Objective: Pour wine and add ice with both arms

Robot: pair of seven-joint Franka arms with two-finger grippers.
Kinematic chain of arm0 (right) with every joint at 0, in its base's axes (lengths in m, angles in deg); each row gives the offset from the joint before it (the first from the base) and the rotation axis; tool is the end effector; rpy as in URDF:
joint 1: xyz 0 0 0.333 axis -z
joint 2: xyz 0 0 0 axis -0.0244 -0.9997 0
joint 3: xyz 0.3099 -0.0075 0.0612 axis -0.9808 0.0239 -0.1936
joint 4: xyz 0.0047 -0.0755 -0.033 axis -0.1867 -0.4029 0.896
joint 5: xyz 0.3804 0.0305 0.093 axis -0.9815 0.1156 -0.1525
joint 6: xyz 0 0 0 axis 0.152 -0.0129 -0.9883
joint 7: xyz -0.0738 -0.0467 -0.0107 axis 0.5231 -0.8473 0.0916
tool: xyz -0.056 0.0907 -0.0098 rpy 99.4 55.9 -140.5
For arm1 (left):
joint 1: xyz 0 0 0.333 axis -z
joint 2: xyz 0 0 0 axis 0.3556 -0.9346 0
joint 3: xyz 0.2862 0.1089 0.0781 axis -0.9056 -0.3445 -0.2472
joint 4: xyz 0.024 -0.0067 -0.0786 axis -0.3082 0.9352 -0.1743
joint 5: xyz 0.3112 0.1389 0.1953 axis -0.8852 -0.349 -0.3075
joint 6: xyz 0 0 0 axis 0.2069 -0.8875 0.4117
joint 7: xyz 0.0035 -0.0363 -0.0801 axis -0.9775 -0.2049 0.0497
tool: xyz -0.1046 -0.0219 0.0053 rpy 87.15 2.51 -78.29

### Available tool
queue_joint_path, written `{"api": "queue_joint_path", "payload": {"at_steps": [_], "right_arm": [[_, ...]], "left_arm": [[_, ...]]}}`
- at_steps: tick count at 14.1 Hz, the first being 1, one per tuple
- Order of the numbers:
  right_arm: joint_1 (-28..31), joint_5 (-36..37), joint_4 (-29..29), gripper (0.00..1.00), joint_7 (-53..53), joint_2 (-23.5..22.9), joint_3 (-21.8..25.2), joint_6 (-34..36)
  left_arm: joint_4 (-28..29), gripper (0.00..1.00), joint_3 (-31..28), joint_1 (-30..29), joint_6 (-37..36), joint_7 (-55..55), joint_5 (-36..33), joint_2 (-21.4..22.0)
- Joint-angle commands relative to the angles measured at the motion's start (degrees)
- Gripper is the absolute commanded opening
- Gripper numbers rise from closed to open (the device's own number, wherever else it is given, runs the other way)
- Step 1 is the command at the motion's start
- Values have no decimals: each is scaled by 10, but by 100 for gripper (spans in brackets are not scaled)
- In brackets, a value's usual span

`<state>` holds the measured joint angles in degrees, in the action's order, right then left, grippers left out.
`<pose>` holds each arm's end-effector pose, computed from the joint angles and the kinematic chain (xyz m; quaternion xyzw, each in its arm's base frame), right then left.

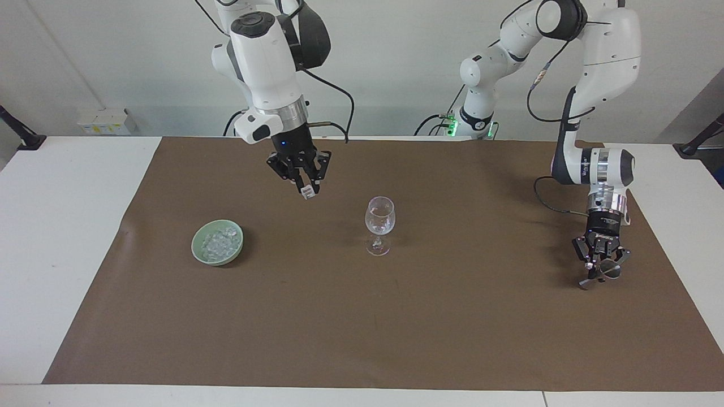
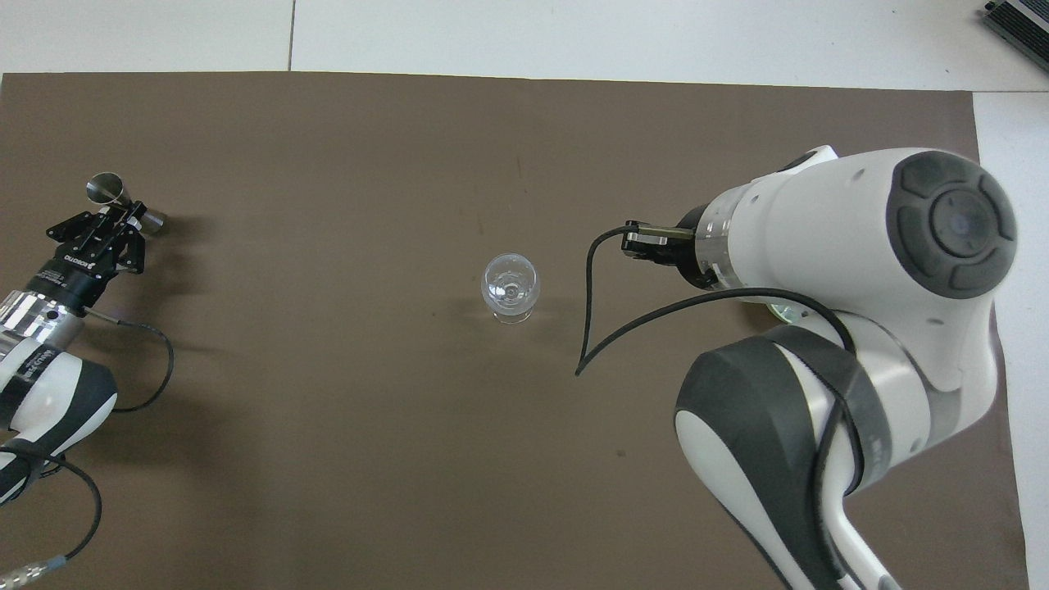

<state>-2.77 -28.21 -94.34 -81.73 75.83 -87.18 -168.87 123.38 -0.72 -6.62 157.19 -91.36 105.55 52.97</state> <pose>0.5571 0.2305 0.5581 -0.9863 0.0977 -0.0953 0.0930 0.5637 0.1689 0.2380 0.1794 0.7821 -0.1046 0.5875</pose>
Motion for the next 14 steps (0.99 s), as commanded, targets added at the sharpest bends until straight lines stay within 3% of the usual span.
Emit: {"api": "queue_joint_path", "payload": {"at_steps": [1,7,14], "right_arm": [[3,-10,4,0,-62,-18,-33,-47],[-14,6,1,0,-126,-50,-77,-113],[-31,21,-19,0,-128,-70,-82,-143]], "left_arm": [[-7,1,4,-7,-9,-4,-8,-7],[-8,1,3,-5,-5,-4,-8,-10],[-8,5,3,-2,-3,-3,-8,-11]]}}
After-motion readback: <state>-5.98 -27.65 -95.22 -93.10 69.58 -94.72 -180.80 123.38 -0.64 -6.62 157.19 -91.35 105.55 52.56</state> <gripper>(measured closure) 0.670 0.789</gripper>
